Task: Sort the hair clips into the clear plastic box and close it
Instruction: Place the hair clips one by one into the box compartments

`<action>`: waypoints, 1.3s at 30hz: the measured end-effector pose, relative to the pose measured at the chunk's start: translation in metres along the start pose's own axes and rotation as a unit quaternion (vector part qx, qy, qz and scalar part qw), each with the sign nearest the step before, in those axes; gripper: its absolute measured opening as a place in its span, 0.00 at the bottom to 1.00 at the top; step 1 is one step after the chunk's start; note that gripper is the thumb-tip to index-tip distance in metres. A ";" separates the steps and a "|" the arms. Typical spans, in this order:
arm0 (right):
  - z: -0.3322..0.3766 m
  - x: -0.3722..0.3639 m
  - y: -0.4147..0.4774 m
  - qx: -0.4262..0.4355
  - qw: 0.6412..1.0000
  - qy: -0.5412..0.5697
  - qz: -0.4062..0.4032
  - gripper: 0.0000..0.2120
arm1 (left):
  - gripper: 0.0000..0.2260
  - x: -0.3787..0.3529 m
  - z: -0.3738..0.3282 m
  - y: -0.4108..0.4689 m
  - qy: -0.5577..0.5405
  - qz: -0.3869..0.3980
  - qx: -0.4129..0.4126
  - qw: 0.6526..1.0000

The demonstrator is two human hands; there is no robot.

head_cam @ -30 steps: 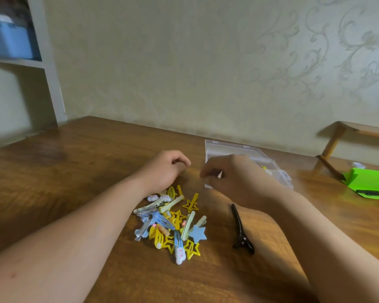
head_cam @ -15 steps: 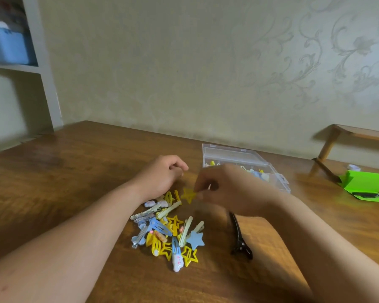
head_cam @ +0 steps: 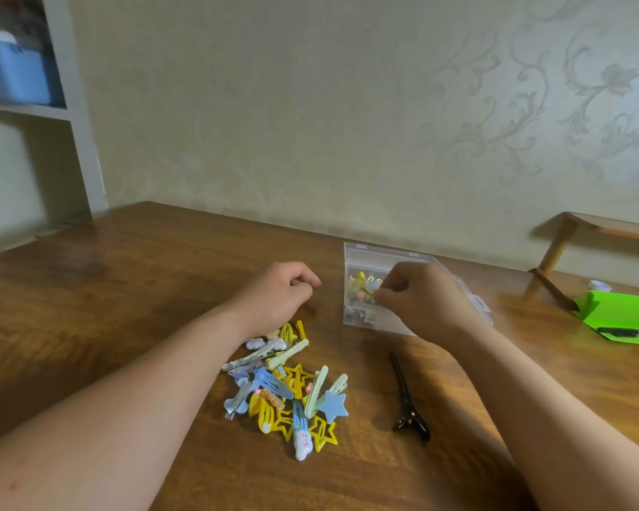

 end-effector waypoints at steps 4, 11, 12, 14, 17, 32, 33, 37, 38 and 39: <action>0.006 -0.011 0.003 -0.015 1.000 0.008 0.015 0.06 | 0.14 -0.001 0.000 0.001 0.001 0.004 0.004 1.000; 0.013 -0.013 -0.003 -0.019 0.999 0.029 0.030 0.14 | 0.14 0.000 -0.001 0.001 -0.001 0.006 -0.004 1.000; 0.013 -0.012 -0.003 -0.015 0.999 0.027 0.029 0.15 | 0.14 0.000 -0.001 0.001 -0.001 0.006 -0.005 1.000; 0.013 -0.010 -0.004 -0.001 0.999 0.026 0.020 0.16 | 0.14 0.000 -0.001 0.001 -0.001 0.006 -0.005 1.000; 0.018 -0.001 -0.005 0.026 0.999 0.034 0.001 0.15 | 0.14 0.000 -0.001 0.000 0.002 0.007 -0.006 1.000; 0.058 -0.004 -0.047 0.167 0.911 0.006 0.378 0.09 | 0.11 0.000 0.004 0.004 -0.022 -0.001 -0.005 1.000; 0.057 -0.005 -0.048 0.167 0.908 0.004 0.385 0.08 | 0.11 0.000 0.004 0.003 -0.023 0.001 -0.005 1.000; 0.055 -0.004 -0.047 0.167 0.910 -0.001 0.379 0.05 | 0.11 0.000 0.004 0.003 -0.024 0.001 -0.002 1.000; 0.053 -0.002 -0.045 0.169 0.916 -0.002 0.364 0.04 | 0.11 0.000 0.004 0.003 -0.024 0.001 -0.002 1.000; 0.052 0.000 -0.042 0.170 0.921 -0.003 0.349 0.03 | 0.11 0.000 0.004 0.003 -0.024 0.000 -0.002 1.000</action>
Point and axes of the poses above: each hand's wrist, its own y-axis towards the middle knuckle, its own x-axis out of the back of the hand, z = x × y, the point moved 5 cm from there along y, towards the middle knuckle, and after that the axes turned 14 degrees about -z, right-handed, at the moved point
